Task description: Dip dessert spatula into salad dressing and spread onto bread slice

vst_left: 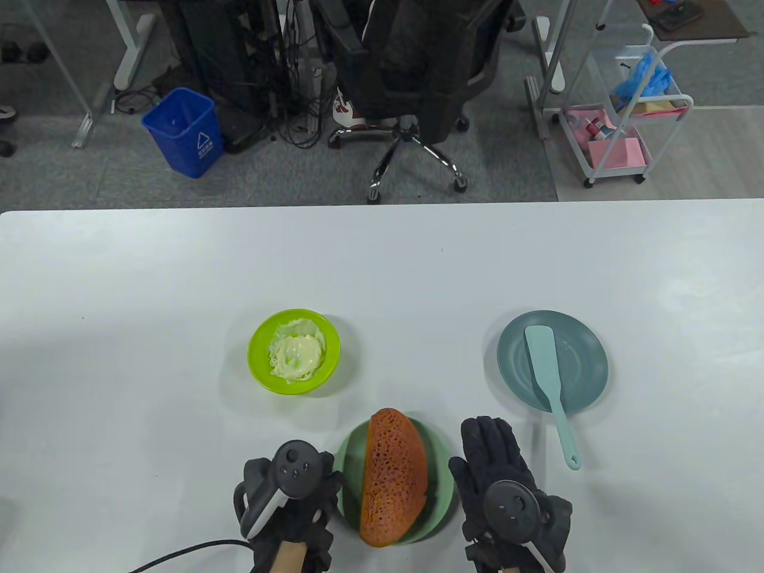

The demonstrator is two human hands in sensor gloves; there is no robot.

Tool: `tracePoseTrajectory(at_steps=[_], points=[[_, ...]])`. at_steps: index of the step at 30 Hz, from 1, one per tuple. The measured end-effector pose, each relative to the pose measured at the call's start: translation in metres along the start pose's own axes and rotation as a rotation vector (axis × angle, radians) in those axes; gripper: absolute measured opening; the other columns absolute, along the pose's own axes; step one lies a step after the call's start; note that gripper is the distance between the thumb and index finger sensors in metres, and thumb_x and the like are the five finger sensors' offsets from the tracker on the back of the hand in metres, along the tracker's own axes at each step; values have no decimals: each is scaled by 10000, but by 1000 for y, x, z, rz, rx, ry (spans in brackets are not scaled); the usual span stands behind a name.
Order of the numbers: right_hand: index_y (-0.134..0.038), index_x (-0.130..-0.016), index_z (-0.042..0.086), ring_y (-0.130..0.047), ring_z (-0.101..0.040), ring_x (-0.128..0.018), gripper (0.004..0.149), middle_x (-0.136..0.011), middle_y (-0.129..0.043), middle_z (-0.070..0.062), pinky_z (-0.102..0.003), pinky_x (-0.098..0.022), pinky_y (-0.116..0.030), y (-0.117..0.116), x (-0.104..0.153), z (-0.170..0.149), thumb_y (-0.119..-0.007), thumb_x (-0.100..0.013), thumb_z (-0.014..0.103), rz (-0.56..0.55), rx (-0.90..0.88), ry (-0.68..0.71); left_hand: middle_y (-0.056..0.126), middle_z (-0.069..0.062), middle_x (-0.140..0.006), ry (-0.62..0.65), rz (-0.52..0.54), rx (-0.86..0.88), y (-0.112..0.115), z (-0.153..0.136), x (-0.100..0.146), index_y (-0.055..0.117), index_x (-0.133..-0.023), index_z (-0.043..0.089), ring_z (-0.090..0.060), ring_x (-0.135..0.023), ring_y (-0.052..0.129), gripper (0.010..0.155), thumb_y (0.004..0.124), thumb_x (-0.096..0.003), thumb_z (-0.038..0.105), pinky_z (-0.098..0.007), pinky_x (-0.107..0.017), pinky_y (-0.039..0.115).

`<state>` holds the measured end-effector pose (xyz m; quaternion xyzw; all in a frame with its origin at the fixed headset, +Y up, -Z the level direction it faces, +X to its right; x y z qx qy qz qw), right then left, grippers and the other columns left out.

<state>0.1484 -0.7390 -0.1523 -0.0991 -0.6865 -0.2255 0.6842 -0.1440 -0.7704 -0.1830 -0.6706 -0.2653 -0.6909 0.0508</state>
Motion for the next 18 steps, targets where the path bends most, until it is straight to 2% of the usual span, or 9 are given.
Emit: tracePoseTrajectory(at_steps=[6,10,12,15,18], points=[[-511,-1078,347,-494,-323,-1119,616,-1154,-507,-13,-463,-810,-526,0,0,-1,-625,-508,553,-2,1,-4,1062,-71,-617,18,4,13,5,7,0,894,-904,53,-52,-320,1181,486,900,-535,371,-237,-269,1033],[-514,-1077,345,-495,-325,-1118,616,-1152,-510,-14,-463,-808,-528,1,0,-1,-626,-507,551,-5,2,-6,1041,-56,-657,13,-3,21,5,3,2,870,-937,86,-108,-357,1154,488,864,-556,391,-297,-304,992],[-514,-1077,345,-496,-325,-1118,619,-1156,-505,-13,-464,-808,-528,1,0,-1,-630,-506,554,-6,0,-5,1025,-66,-704,-11,33,8,-2,-2,6,851,-961,95,-147,-408,1145,501,817,-579,418,-333,-339,977],[-513,-1077,346,-496,-324,-1118,621,-1152,-513,-14,-464,-808,-528,0,-1,-1,-633,-505,554,-4,4,-3,989,-103,-776,17,82,3,-11,-6,11,811,-1002,86,-200,-480,1128,546,760,-600,452,-380,-389,957],[-513,-1077,347,-495,-323,-1119,623,-1154,-510,-13,-463,-809,-527,0,-1,0,-634,-504,559,0,9,-3,944,-152,-846,58,195,-2,-23,-7,20,769,-1039,71,-275,-567,1102,586,718,-613,469,-445,-447,926]])
Point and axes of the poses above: the tracker on the back of each hand, its own z axis roughly to the thumb side, its own x axis roughly from the fingertips to the wrist, y = z × x, the point moved 4 cm from there along -x, roughly from the wrist to the fingertips
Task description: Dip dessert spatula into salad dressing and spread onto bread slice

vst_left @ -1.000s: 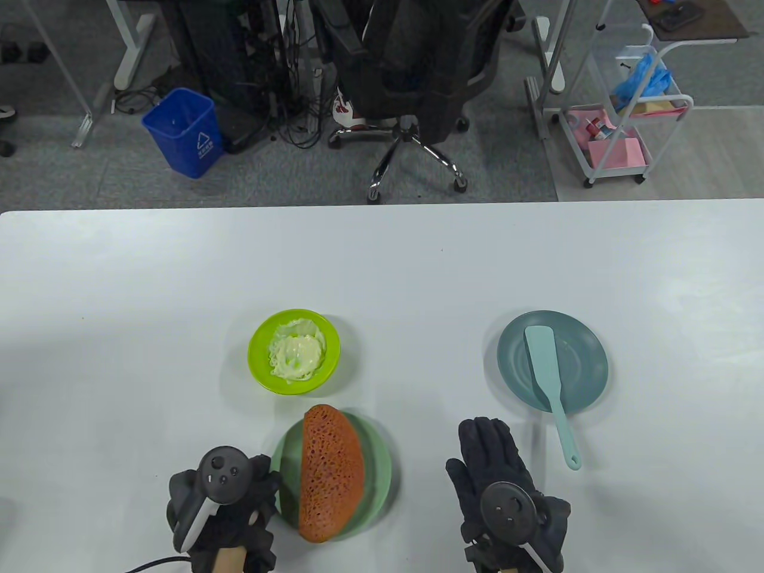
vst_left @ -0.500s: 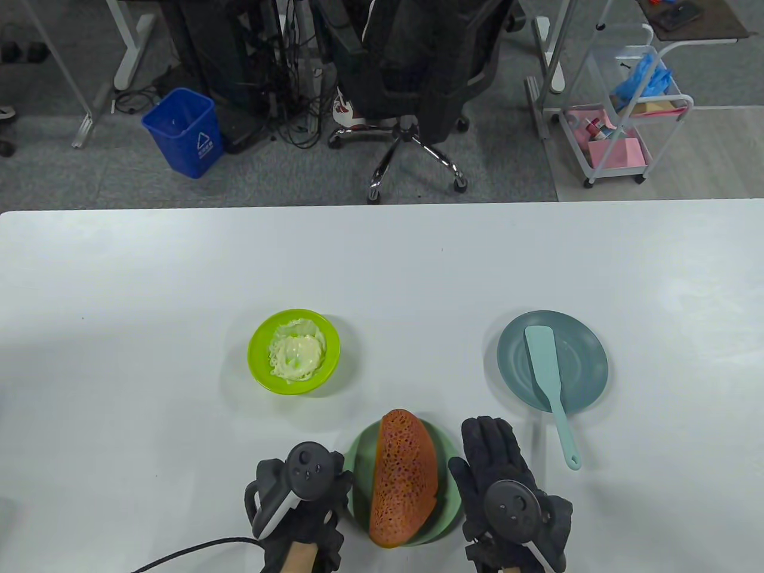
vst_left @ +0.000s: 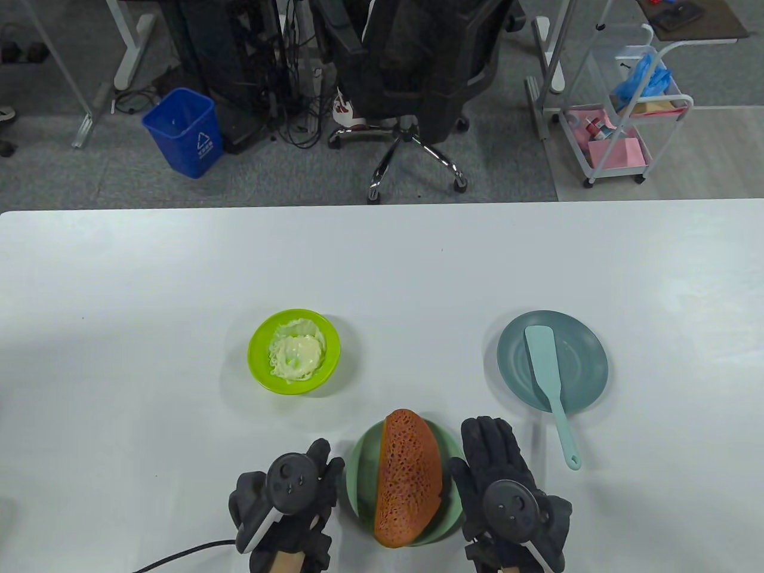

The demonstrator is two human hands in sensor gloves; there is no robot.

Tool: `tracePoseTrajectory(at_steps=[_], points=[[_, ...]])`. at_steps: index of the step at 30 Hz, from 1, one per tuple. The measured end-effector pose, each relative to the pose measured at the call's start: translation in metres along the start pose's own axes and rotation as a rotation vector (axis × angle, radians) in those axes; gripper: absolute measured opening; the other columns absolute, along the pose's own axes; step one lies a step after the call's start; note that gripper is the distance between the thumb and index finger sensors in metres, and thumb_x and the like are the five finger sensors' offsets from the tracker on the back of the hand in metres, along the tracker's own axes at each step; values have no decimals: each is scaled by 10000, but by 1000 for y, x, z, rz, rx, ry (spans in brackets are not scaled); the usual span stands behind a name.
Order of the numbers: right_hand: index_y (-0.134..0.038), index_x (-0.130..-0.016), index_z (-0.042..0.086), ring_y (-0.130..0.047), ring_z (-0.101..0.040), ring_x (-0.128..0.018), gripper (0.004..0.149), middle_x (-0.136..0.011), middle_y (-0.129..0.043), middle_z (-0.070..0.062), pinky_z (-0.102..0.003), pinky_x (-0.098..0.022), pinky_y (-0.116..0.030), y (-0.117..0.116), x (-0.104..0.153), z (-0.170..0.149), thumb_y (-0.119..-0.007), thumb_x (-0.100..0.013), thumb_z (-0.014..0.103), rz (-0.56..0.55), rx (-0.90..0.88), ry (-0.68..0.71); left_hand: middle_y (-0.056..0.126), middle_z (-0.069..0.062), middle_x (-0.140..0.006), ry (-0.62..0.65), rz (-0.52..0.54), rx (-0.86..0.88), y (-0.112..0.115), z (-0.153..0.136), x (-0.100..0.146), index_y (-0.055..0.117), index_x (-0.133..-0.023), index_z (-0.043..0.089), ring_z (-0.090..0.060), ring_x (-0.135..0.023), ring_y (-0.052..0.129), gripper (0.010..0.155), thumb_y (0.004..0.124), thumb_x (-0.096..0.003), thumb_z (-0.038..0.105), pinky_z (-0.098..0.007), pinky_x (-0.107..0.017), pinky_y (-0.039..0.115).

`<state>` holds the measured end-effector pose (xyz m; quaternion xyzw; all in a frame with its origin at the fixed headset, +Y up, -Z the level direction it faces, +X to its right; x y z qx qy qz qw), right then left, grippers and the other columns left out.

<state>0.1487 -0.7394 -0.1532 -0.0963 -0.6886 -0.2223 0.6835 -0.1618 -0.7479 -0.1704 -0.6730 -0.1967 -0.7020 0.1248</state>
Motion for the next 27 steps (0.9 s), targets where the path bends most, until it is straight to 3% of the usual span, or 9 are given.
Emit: tracePoseTrajectory(at_steps=[4,10,17,27], points=[[-514,-1077,347,-495,-322,-1119,626,-1155,-508,-13,-464,-809,-527,0,0,0,-638,-502,562,-1,5,-2,832,-216,-978,91,170,-128,-12,8,11,688,-1099,69,-397,-748,1004,664,640,-619,526,-548,-553,842],[-512,-1078,346,-494,-324,-1119,630,-1155,-507,-12,-463,-809,-528,-1,1,1,-641,-501,564,7,18,-2,638,-277,-1115,158,243,-289,-5,13,16,604,-1144,79,-517,-961,788,720,542,-615,563,-645,-653,701],[-512,-1077,347,-497,-322,-1118,632,-1154,-510,-13,-462,-808,-529,-3,2,2,-641,-499,567,21,44,-2,464,-260,-1175,181,157,-231,4,10,13,487,-1174,80,-528,-1064,558,732,456,-613,550,-638,-723,538],[-526,-1081,336,-496,-337,-1117,629,-1155,-516,-21,-472,-805,-528,1,0,18,-644,-507,562,-5,85,40,492,-251,-1172,210,147,-208,2,16,16,513,-1166,77,-524,-1064,554,709,455,-618,523,-640,-724,524]])
Point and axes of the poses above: the tracker on the back of each hand, its own z axis roughly to the thumb side, its own x axis roughly from the fingertips to the wrist, y = z × x, the point moved 4 cm from there along -x, roughly from the wrist to the fingertips
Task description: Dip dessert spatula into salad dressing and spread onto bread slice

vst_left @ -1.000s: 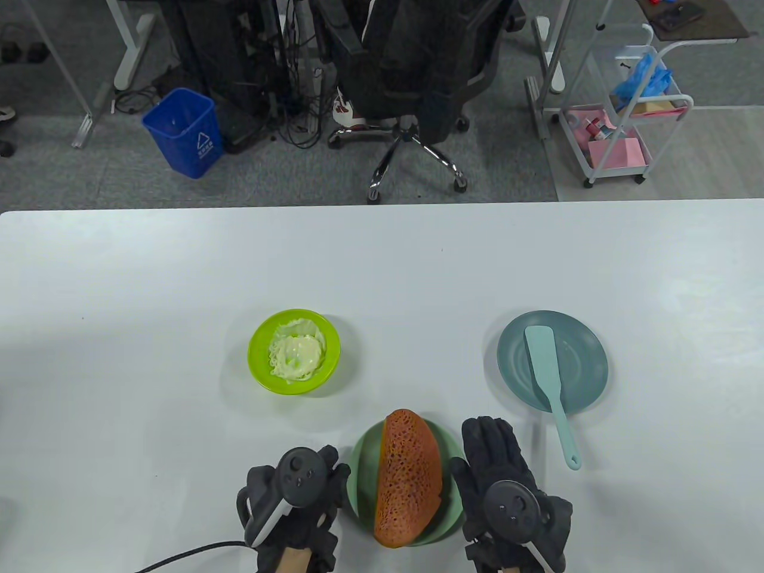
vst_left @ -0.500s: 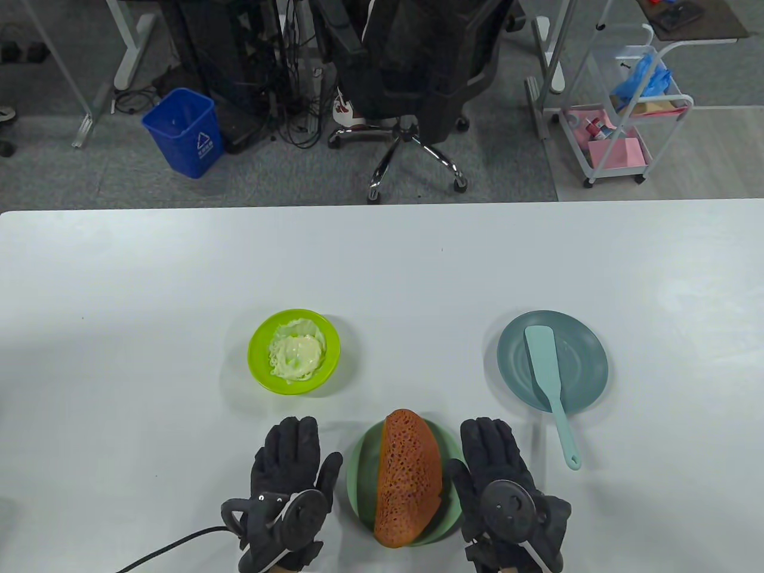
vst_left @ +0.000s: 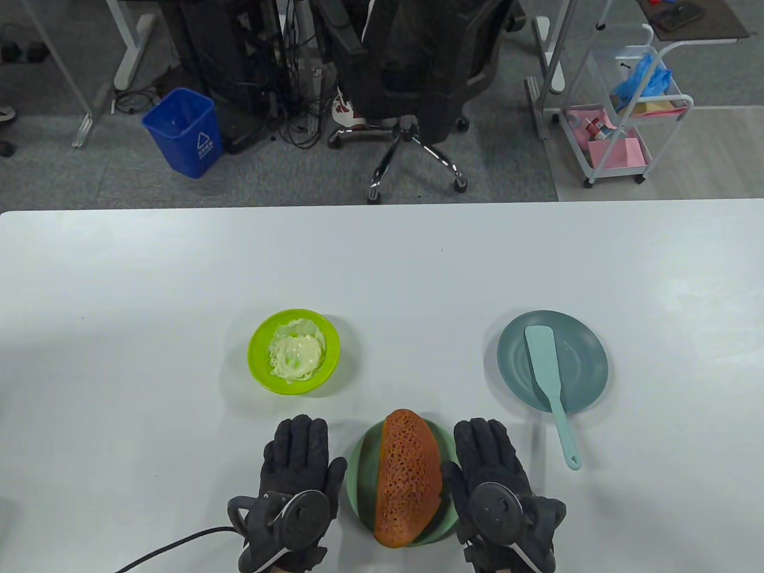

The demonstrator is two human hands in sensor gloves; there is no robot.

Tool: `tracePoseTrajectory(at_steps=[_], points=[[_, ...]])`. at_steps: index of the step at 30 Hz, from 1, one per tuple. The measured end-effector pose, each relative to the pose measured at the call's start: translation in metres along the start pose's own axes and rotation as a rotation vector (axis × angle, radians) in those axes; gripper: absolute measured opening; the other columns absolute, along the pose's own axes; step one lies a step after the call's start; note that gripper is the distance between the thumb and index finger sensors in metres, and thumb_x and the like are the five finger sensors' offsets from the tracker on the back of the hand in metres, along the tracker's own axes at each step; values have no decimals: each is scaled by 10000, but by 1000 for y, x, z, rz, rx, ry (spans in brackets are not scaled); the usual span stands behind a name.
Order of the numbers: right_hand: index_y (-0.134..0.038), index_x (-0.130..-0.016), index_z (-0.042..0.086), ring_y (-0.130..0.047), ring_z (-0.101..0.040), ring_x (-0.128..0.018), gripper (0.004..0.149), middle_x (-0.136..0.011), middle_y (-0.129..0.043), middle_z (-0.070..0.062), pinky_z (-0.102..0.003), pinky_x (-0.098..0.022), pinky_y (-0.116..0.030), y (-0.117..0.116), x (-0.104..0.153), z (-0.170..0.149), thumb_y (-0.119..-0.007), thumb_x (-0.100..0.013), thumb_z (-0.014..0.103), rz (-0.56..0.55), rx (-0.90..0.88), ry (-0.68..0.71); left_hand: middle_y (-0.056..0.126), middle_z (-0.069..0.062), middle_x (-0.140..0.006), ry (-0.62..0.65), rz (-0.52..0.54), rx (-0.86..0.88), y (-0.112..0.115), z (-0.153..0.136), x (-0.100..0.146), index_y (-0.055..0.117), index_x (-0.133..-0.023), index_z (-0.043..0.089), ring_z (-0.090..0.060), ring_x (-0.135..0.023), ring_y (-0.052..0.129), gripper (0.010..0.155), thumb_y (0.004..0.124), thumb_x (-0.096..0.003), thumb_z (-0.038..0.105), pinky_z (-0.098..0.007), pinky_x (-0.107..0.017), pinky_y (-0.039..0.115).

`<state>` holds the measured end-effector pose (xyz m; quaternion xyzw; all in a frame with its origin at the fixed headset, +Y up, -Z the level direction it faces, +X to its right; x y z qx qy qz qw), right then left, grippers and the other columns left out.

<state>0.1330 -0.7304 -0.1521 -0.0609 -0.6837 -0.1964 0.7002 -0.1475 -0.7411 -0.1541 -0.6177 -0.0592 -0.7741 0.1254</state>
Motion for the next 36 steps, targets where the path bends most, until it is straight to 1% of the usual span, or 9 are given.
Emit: tracePoseTrajectory(at_steps=[7,12,16,20,23,24,25,31,36], points=[[-528,-1083,341,-479,-335,-1128,613,-1165,-505,-16,-477,-815,-510,14,-9,6,-656,-518,543,-1,51,-7,519,-247,-1168,-12,-8,53,0,-8,-1,548,-1159,83,-526,-1058,569,699,467,-620,520,-642,-721,529],[-522,-1086,343,-445,-329,-1142,612,-1174,-483,-12,-478,-831,-476,32,-23,-8,-666,-521,530,6,20,-89,522,-247,-1168,-23,-18,60,0,-12,-1,549,-1160,78,-527,-1056,574,701,472,-622,522,-642,-719,531],[-541,-1079,346,-456,-329,-1140,604,-1168,-500,-9,-479,-830,-481,50,-32,-31,-680,-519,523,-34,23,-142,527,-247,-1167,-23,-14,68,0,-12,-1,555,-1158,79,-526,-1057,577,699,477,-623,522,-642,-719,532],[-533,-1083,347,-463,-329,-1141,610,-1171,-489,-10,-473,-832,-488,64,-36,-64,-684,-519,527,-36,33,-224,533,-245,-1167,-24,-19,71,0,-13,-1,559,-1158,82,-529,-1056,576,697,482,-623,523,-644,-719,530],[-497,-1089,356,-548,-343,-1108,622,-1166,-501,-13,-453,-801,-575,68,-33,-87,-688,-521,523,-53,62,-253,540,-242,-1167,-19,-17,62,-1,-12,-1,568,-1157,88,-528,-1056,579,694,488,-624,524,-643,-719,531],[-503,-1088,352,-582,-351,-1089,623,-1155,-524,-19,-449,-782,-608,69,-32,-93,-691,-520,527,-66,99,-239,544,-241,-1166,-17,-15,57,-1,-12,-1,572,-1156,90,-527,-1056,582,692,488,-624,525,-642,-720,533],[-500,-1088,361,-599,-346,-1084,626,-1156,-527,-12,-444,-780,-618,70,-31,-103,-695,-517,531,-65,131,-269,544,-240,-1167,-17,-15,54,-1,-12,-2,571,-1156,88,-527,-1055,583,694,488,-625,526,-642,-719,535],[-455,-1094,377,-594,-358,-1079,636,-1161,-502,-21,-448,-792,-597,69,-25,-146,-707,-526,511,9,59,-371,552,-240,-1165,-31,-27,54,1,-15,-2,578,-1155,89,-531,-1054,585,694,491,-625,528,-645,-718,534],[-449,-1094,377,-604,-358,-1074,628,-1156,-510,-22,-451,-793,-594,65,-22,-170,-734,-540,459,32,-5,-425,557,-242,-1165,-33,-34,47,1,-14,-2,581,-1155,90,-532,-1051,595,701,501,-624,541,-647,-717,540]])
Point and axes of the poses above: the tracker on the back of each hand, its own z axis roughly to the thumb side, its own x axis roughly from the fingertips to the wrist, y = z × x, the point moved 4 cm from there along -x, roughly from the wrist to the fingertips
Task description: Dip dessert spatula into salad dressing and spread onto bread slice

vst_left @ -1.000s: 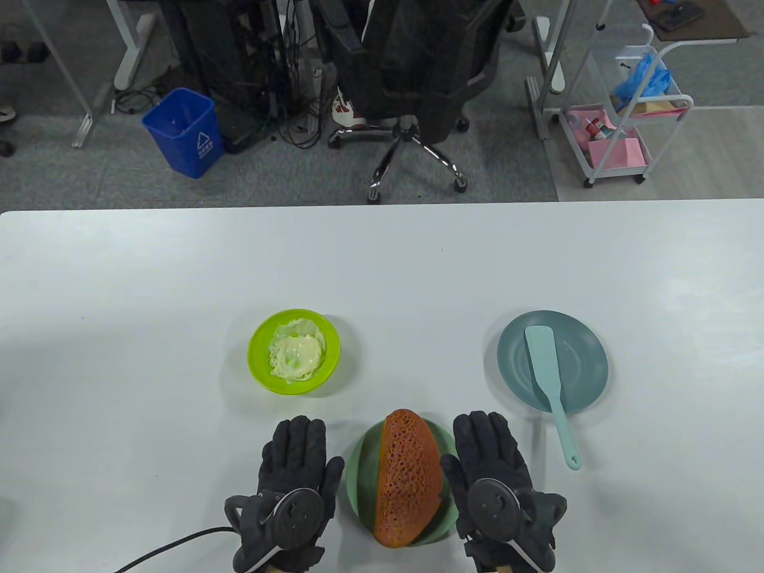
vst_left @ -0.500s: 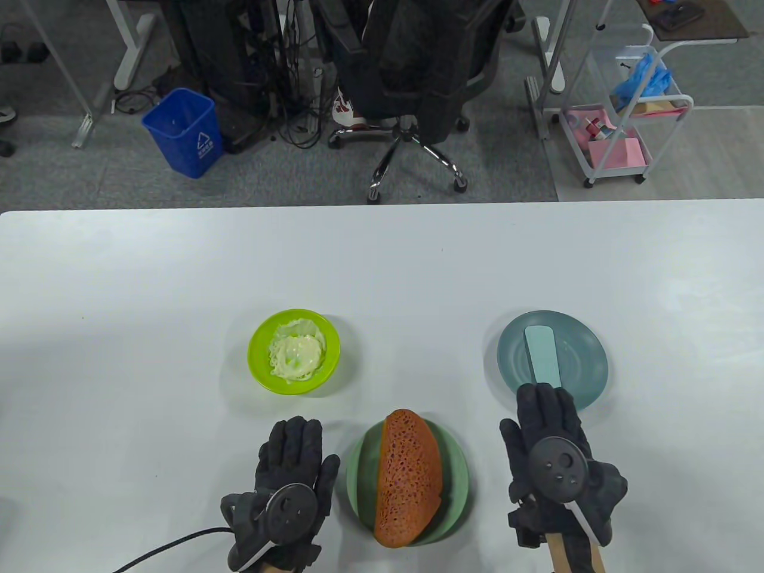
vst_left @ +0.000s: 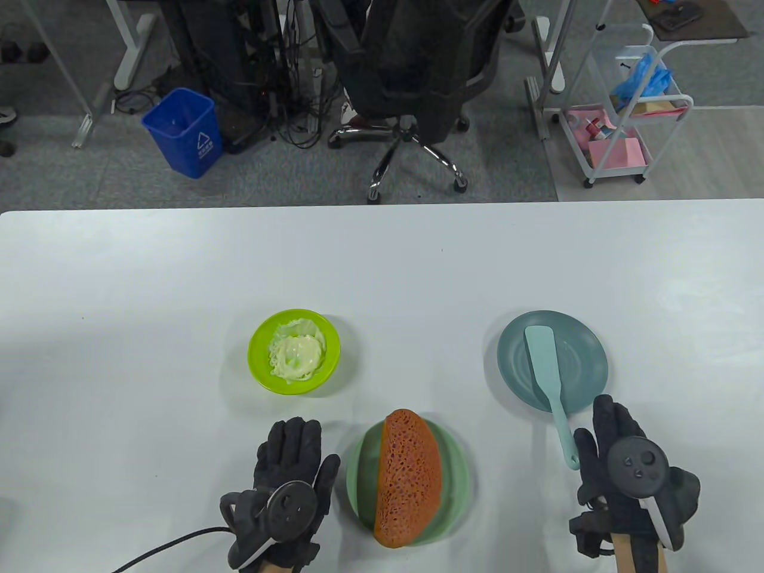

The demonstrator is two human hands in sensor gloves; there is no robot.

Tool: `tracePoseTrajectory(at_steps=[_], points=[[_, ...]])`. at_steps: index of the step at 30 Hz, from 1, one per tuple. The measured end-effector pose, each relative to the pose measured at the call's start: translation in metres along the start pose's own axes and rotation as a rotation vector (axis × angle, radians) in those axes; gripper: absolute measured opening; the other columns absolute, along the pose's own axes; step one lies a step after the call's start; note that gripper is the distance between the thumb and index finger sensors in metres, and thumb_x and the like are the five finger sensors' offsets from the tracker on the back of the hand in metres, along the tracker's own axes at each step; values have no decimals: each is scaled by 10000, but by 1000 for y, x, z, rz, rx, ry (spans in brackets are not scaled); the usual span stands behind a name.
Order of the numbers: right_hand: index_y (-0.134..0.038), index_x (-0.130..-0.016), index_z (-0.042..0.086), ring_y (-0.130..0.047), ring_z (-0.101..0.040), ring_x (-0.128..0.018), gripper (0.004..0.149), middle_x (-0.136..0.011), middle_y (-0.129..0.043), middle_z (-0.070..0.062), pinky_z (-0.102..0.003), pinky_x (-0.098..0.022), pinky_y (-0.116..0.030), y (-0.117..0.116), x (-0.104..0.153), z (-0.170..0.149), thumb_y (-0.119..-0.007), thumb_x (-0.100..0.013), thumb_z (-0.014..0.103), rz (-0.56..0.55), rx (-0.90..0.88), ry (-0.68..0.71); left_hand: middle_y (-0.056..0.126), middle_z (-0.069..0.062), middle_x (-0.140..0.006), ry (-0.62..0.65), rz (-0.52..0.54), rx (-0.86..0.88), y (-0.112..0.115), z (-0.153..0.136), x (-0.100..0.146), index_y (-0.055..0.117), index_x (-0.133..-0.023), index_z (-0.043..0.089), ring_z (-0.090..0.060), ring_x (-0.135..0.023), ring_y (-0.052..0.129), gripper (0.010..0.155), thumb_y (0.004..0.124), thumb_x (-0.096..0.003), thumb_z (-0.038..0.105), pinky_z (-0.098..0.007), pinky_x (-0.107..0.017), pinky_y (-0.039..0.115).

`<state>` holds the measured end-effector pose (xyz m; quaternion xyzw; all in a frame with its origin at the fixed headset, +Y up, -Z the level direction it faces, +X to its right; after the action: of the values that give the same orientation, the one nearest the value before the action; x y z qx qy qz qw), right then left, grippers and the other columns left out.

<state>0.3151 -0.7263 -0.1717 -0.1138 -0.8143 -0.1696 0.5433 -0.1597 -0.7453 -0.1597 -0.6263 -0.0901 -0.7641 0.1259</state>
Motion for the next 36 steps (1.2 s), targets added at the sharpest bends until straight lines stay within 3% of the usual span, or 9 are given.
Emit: tracePoseTrajectory(at_steps=[5,16,31,36], points=[[-465,-1084,387,-605,-345,-1080,643,-1153,-512,-10,-447,-800,-588,-6,-8,-14,-808,-541,360,37,32,-4,559,-242,-1166,3,-6,-14,1,2,0,583,-1156,92,-533,-1051,597,704,504,-624,546,-648,-717,543],[-370,-1068,429,-487,-278,-1142,884,-1171,-382,44,-433,-861,-493,-27,-18,-16,-977,-453,240,131,193,121,587,-239,-1163,26,-16,-28,3,8,-5,600,-1154,95,-528,-1048,626,704,522,-629,558,-648,-715,561],[-306,-1021,559,-457,-239,-1148,890,-1176,-282,81,-385,-872,-450,-49,-19,11,-942,-466,277,194,238,308,621,-246,-1147,-27,6,-39,4,3,-5,626,-1142,85,-540,-1029,657,710,523,-628,562,-649,-706,581],[-372,-1007,577,-450,-241,-1147,832,-1176,-256,87,-391,-877,-434,-59,-24,18,-927,-476,256,236,270,331,620,-250,-1146,-32,14,-13,4,1,-5,579,-1157,74,-537,-1028,661,723,523,-628,564,-649,-704,583]])
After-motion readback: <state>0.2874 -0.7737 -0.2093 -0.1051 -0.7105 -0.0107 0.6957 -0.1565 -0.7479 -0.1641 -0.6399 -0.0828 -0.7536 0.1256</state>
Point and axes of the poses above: the tracker on the back of each hand, its own z axis roughly to the thumb side, its own x axis roughly from the fingertips to the wrist, y = z × x, the point moved 4 cm from there along -x, roughly from the wrist to the fingertips
